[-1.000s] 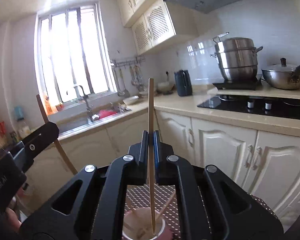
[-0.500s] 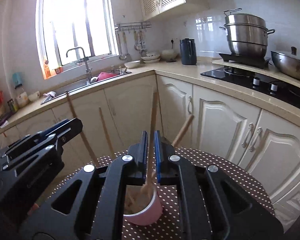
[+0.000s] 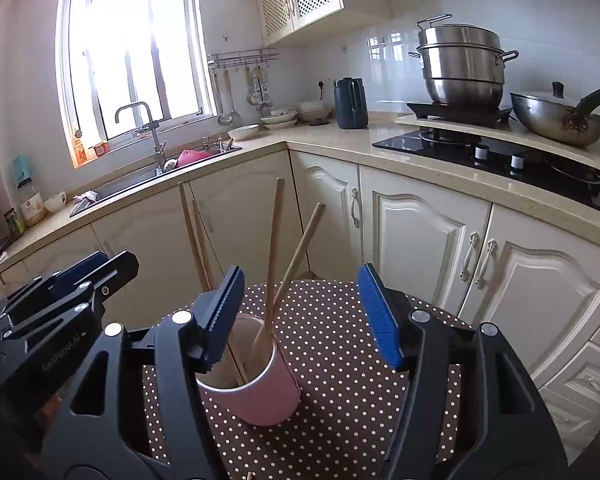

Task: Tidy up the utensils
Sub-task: 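Open both tools to drop the chopsticks into the pink cup, then withdraw both open tools from the cup back toward the chopstick pile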

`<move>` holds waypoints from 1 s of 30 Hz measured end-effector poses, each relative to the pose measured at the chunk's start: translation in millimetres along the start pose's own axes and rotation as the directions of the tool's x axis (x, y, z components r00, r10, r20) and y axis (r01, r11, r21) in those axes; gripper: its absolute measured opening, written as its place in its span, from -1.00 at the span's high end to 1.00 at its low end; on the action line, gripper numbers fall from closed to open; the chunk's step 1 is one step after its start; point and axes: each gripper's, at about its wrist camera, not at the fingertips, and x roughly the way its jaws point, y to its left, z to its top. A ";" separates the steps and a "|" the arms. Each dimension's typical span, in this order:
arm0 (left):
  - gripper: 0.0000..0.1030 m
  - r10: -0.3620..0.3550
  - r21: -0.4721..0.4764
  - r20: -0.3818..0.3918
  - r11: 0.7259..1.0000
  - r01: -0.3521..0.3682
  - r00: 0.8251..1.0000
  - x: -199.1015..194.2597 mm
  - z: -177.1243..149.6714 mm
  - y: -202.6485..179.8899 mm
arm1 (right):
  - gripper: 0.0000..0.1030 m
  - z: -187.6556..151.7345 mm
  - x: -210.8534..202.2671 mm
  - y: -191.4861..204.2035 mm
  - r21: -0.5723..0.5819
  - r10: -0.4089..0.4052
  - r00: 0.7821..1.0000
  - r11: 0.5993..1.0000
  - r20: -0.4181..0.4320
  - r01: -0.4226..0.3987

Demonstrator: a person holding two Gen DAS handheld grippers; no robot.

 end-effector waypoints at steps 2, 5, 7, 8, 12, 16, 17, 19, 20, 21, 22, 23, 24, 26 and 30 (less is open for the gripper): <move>0.24 -0.001 0.002 0.000 1.000 0.001 1.000 -3.5 -1.6 -1.5 | -0.17 -0.9 -3.4 -0.6 0.000 0.001 1.000 1.000 -0.002 -0.001; 0.20 -0.004 0.003 -0.001 1.000 0.004 1.000 -8.9 -4.5 -4.5 | -0.21 -3.5 -9.6 -1.6 -0.001 0.000 1.000 1.000 -0.003 0.000; 0.16 -0.002 0.003 -0.002 1.000 0.002 1.000 -13.2 -7.2 -5.7 | -0.26 -5.8 -14.7 -1.9 -0.003 0.003 1.000 1.000 -0.007 -0.003; 0.15 -0.001 0.003 -0.002 1.000 0.001 1.000 -15.1 -8.3 -5.7 | -0.28 -6.7 -16.5 -1.9 -0.004 0.005 1.000 1.000 -0.008 -0.005; 0.10 0.001 0.001 -0.004 1.000 -0.001 1.000 -24.5 -13.7 -6.9 | -0.28 -11.8 -24.1 -0.5 -0.013 0.019 1.000 1.000 -0.016 -0.020; 0.07 0.004 -0.001 -0.006 1.000 -0.004 1.000 -36.0 -22.0 -5.1 | -0.28 -18.7 -32.5 0.8 -0.009 0.010 1.000 1.000 -0.029 -0.010; 0.07 0.004 -0.003 -0.007 1.000 -0.004 1.000 -38.4 -23.6 -4.6 | -0.28 -20.2 -34.1 1.3 -0.009 0.002 0.999 1.000 -0.032 -0.003; 0.07 0.004 -0.008 -0.009 1.000 -0.004 1.000 -43.4 -27.0 -3.8 | -0.28 -24.1 -39.2 4.5 -0.018 -0.011 0.999 1.000 -0.033 0.011; 0.07 0.005 -0.008 -0.011 1.000 -0.005 1.000 -45.6 -28.5 -3.6 | -0.29 -25.8 -41.2 5.2 -0.020 -0.006 0.999 1.000 -0.035 0.006; 0.06 0.006 -0.007 -0.013 1.000 -0.006 1.000 -47.7 -30.6 -3.1 | -0.31 -27.7 -43.3 6.2 -0.020 -0.001 0.999 1.000 -0.042 0.000; 0.05 0.008 -0.005 -0.014 1.000 -0.008 1.000 -50.2 -32.9 -3.0 | -0.33 -29.2 -44.8 6.4 -0.016 0.000 0.999 1.000 -0.047 0.000; 0.03 0.009 -0.004 -0.015 1.000 -0.010 1.000 -52.5 -35.3 -2.8 | -0.33 -31.4 -47.2 6.6 -0.010 -0.004 0.999 1.000 -0.053 0.004; 0.02 0.011 -0.004 -0.016 1.000 -0.011 1.000 -54.1 -36.9 -3.1 | -0.34 -33.3 -49.6 7.3 -0.007 -0.007 0.998 1.000 -0.054 0.007; 0.00 0.012 -0.007 -0.023 1.000 -0.012 1.000 -57.6 -42.5 -1.9 | -0.34 -38.0 -54.6 8.4 -0.007 -0.008 0.998 1.000 -0.060 0.007; -0.04 0.018 -0.012 -0.050 1.000 -0.019 0.999 -60.9 -55.1 1.6 | -0.36 -49.0 -58.3 8.9 0.002 -0.012 0.996 1.000 -0.093 0.012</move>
